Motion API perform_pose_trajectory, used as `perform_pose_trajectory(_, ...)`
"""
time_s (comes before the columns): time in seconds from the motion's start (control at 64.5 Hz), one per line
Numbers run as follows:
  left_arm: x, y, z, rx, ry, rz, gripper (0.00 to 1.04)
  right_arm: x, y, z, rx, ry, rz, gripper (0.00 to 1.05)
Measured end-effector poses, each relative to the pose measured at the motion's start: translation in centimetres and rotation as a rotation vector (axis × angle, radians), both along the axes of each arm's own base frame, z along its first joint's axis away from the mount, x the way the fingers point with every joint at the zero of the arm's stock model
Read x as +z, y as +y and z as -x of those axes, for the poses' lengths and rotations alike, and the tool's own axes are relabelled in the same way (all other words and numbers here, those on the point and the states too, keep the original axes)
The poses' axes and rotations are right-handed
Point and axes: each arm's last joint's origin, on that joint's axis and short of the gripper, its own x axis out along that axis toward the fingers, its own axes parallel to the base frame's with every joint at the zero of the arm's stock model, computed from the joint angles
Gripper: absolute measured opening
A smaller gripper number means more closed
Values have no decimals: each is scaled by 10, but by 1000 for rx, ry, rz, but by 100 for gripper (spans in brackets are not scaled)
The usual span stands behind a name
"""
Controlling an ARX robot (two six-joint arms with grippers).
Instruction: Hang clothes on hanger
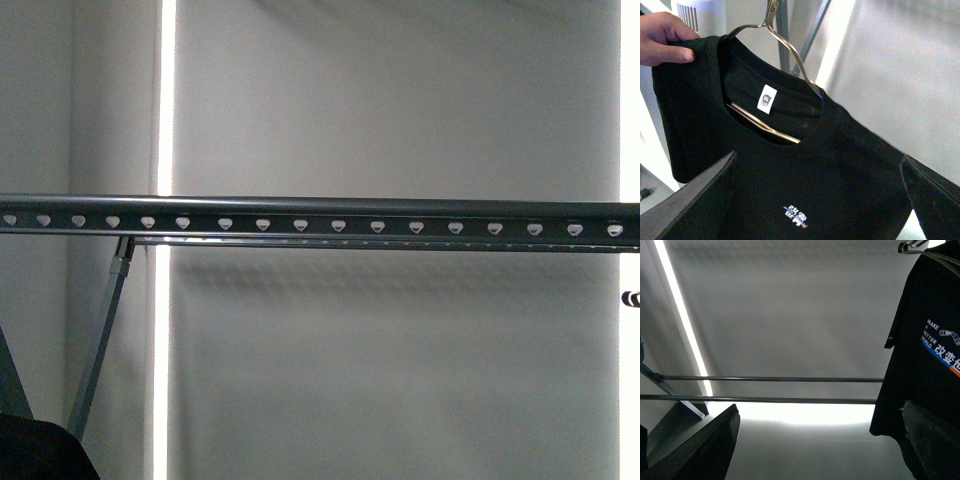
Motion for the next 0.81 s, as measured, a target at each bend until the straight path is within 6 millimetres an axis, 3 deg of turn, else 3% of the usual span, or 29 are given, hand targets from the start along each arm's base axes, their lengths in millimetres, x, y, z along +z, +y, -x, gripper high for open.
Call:
perform_pose_trajectory(0.264, 29, -3, -70, 247, 141, 237, 98, 0, 0, 0, 0, 0, 0, 97)
perform_pose_trajectory(0.543, 16, -27, -127, 406, 172, 318, 98, 0, 0, 0, 0, 0, 0, 97)
perform_pose_trajectory(0.806, 5, -32, -159, 441, 181, 334, 98, 0, 0, 0, 0, 0, 0, 97)
